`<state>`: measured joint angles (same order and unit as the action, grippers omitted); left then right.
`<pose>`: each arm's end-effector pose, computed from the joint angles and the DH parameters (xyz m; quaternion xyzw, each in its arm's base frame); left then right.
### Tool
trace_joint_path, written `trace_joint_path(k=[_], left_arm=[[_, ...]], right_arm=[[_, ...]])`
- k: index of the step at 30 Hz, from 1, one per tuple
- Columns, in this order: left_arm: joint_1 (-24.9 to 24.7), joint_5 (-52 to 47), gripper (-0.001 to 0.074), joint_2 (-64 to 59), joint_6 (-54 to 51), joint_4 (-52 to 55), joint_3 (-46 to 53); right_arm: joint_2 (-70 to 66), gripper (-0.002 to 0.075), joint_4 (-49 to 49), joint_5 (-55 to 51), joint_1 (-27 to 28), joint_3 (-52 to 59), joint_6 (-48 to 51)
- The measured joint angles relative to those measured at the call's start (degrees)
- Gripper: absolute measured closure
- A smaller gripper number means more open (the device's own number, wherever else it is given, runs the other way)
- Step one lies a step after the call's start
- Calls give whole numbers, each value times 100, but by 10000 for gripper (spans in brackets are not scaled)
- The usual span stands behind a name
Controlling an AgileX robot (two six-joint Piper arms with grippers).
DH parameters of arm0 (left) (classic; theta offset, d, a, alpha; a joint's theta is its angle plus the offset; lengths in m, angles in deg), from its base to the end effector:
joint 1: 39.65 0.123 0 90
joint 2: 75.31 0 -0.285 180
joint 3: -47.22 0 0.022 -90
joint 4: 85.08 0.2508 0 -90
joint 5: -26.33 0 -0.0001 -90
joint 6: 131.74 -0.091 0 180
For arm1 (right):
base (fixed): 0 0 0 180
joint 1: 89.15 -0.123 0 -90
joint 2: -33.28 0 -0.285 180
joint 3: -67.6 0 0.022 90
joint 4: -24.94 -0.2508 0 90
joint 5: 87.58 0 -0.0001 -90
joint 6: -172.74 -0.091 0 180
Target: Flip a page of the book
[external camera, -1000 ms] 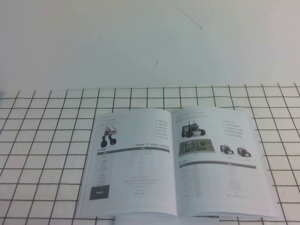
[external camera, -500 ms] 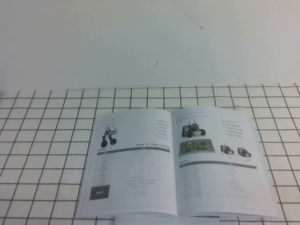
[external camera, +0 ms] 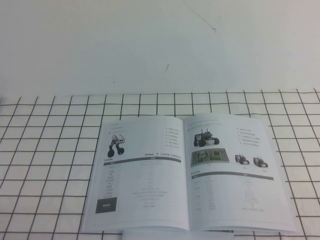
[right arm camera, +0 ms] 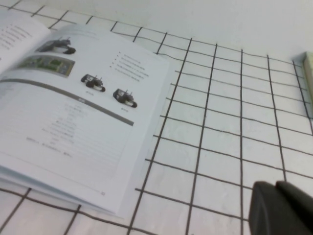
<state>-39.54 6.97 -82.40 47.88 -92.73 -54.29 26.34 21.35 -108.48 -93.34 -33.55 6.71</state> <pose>0.0534 -0.0039 0.1762 -0.0346 0.7914 -0.0533 0.6081 0.0524 0.0059 0.1716 -0.1099 0.7945 -0.0245 0.5968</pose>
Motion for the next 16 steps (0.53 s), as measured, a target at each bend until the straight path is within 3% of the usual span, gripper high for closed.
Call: trace_joint_path(k=[9, 16], left_arm=[[0, 0, 738, 0, 0, 0, 0], [0, 0, 738, 0, 0, 0, 0]], right_arm=[[0, 726, 0, -27, 554, 0, 257], [0, 726, -153, -27, 607, 0, 347]])
